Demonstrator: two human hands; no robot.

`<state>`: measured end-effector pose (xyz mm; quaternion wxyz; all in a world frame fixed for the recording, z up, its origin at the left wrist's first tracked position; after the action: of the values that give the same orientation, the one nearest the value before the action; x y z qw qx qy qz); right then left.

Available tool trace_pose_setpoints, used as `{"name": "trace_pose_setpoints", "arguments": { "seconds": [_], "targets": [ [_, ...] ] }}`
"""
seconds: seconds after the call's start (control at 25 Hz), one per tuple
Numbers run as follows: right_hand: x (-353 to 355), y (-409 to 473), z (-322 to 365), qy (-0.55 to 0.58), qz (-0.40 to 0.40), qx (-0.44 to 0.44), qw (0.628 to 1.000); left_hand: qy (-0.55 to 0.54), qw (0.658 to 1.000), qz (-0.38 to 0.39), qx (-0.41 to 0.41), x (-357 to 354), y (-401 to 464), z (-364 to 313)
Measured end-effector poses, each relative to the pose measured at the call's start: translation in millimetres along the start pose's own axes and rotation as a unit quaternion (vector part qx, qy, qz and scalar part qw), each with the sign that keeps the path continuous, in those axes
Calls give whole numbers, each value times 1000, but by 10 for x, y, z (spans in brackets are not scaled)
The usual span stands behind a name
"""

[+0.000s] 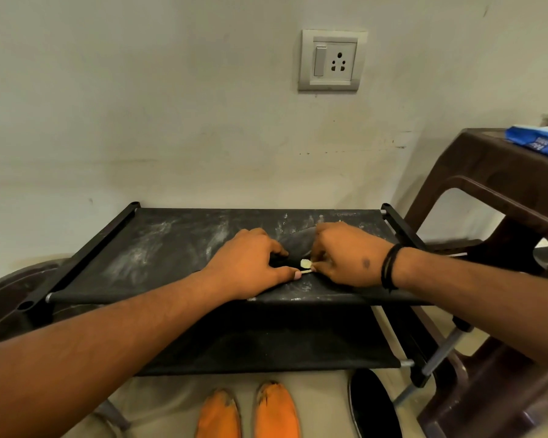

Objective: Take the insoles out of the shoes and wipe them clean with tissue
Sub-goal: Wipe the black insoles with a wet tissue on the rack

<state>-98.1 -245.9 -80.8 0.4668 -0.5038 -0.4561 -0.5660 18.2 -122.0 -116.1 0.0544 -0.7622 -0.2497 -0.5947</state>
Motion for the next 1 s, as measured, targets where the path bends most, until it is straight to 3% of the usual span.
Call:
{"name": "trace_pose_setpoints", "arguments": {
  "seconds": [0.2,0.44,0.68,0.84,1.0],
  "targets": [
    [32,115,1,92,-43,-39,994,4,1000,1,0,7,-6,-16],
    [-50,274,-55,-5,-5,-66,998,4,1000,-5,-5,-3,-10,-15],
    [-107,250,152,-47,8,27,999,-14,1000,-14,-22,31,-6,-47],
    [-81,303,-17,-132,-19,3,991,-12,1000,-14,-4,5,-21,-14],
    [-93,189,232,-111,-3,65,992,-27,999,-13,-14,3,-10,-20]
  ]
}}
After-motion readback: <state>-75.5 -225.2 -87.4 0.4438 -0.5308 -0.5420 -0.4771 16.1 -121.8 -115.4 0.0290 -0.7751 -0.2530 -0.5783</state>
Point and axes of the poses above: each hand's wrist, its own y-axis towards the middle knuckle, its own x-axis out of the back of the hand, z = x × y, the point moved 4 cm from there along y, towards the middle knuckle, and after that the axes turned 4 degrees about -z, right-handed, at the moved point
